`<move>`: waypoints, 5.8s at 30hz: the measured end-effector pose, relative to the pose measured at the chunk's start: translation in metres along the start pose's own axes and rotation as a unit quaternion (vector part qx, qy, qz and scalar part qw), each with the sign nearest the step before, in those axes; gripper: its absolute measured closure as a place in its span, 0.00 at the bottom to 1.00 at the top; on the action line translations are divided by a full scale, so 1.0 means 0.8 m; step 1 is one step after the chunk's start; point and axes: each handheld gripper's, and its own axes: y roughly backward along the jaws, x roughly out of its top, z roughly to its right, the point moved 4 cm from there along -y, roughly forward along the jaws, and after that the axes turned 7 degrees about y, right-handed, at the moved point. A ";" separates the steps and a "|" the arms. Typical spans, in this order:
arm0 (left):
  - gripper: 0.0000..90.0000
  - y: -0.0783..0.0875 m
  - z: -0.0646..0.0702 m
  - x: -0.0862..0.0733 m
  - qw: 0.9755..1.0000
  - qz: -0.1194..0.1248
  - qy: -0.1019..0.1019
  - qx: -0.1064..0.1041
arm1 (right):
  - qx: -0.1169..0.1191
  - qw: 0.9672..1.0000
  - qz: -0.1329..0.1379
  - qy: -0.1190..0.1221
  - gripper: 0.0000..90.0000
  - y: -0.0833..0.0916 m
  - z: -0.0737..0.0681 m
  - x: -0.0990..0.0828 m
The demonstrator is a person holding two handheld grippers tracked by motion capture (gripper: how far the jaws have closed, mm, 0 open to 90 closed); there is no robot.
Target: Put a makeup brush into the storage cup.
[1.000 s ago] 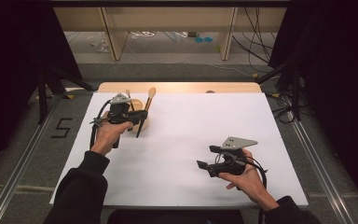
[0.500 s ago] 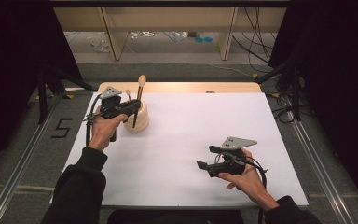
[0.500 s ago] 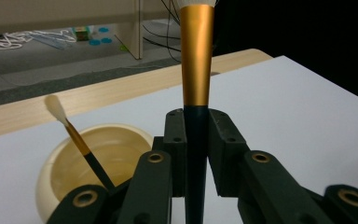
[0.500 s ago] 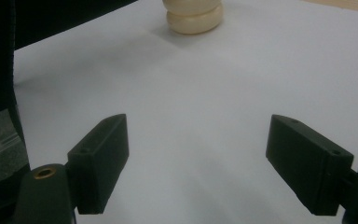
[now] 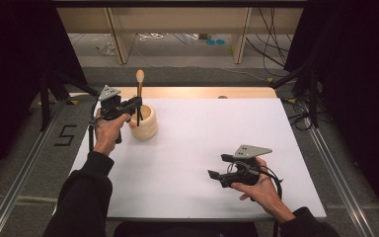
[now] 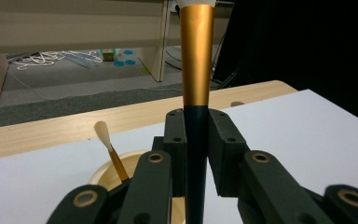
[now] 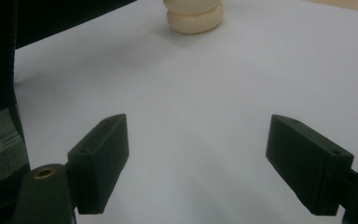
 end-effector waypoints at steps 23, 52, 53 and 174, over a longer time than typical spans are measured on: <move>0.87 -0.029 -0.010 0.013 0.999 0.030 0.001 0.028 | -0.003 1.000 -0.011 0.001 0.24 0.001 -0.001 -0.001; 0.87 -0.043 -0.028 -0.015 0.998 0.049 0.019 0.040 | 0.000 1.000 -0.008 -0.005 0.24 0.001 -0.001 -0.001; 0.87 -0.044 -0.028 -0.016 0.998 0.049 0.016 0.038 | 0.001 1.000 -0.007 -0.006 0.24 0.001 -0.001 -0.001; 0.18 0.025 0.071 -0.080 0.997 -0.019 -0.054 -0.045 | 0.005 1.000 -0.005 0.000 0.24 0.000 0.002 -0.002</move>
